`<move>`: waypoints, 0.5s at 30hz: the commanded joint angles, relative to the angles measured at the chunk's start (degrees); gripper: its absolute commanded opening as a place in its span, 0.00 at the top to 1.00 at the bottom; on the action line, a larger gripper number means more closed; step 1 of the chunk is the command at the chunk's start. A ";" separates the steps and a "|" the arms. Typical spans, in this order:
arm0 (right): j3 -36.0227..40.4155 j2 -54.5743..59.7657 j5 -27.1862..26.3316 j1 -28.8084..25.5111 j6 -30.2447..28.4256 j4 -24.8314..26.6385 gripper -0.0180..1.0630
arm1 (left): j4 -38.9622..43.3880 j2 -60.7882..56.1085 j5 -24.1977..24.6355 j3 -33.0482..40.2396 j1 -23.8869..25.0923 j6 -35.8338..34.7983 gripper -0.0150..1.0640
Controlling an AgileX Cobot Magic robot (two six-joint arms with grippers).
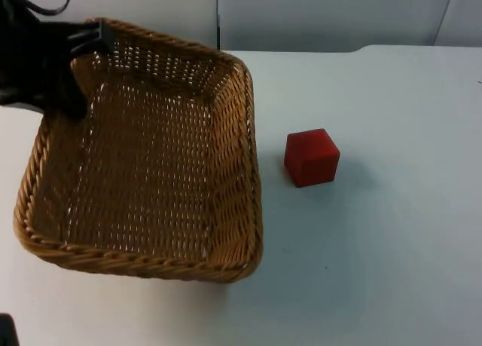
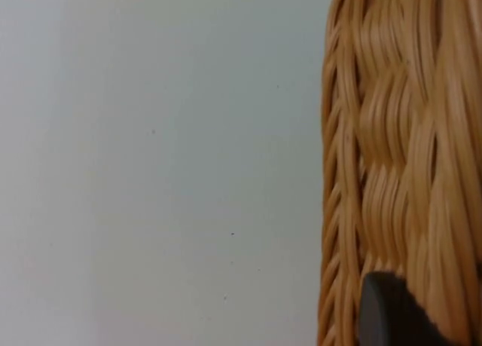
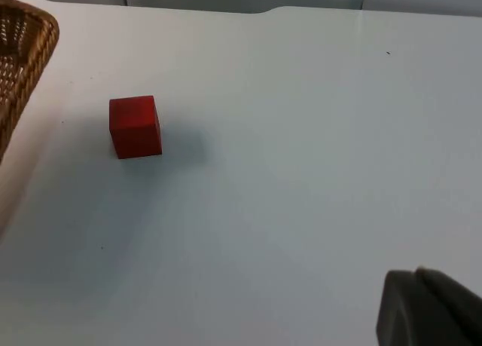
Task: Pick up the basket with the left hand and place the cube into the basket with the right hand.
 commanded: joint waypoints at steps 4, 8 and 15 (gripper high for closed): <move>0.18 -0.12 -0.52 -0.39 -0.04 -0.12 0.99 | -14.69 -1.32 2.66 -0.48 3.12 9.72 0.99; 0.18 -0.12 -0.52 -0.39 -0.04 -0.12 0.99 | -20.43 -1.32 2.79 -0.26 3.82 13.38 0.99; 0.18 -0.12 -0.52 -0.39 -0.04 -0.12 0.99 | -20.50 -1.32 2.55 -0.26 3.82 13.38 0.99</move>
